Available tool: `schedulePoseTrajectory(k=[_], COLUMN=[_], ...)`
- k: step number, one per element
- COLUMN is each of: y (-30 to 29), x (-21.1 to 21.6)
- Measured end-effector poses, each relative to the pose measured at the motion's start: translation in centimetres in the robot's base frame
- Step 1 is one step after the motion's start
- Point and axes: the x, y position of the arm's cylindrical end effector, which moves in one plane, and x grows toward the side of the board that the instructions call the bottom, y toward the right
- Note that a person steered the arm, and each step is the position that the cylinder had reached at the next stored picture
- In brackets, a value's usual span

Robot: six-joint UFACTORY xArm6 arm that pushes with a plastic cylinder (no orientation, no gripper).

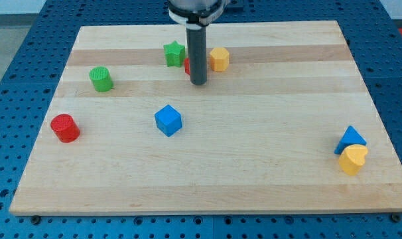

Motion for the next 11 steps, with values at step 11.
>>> schedulePoseTrajectory(k=[11], y=[-6.2], x=[10.1])
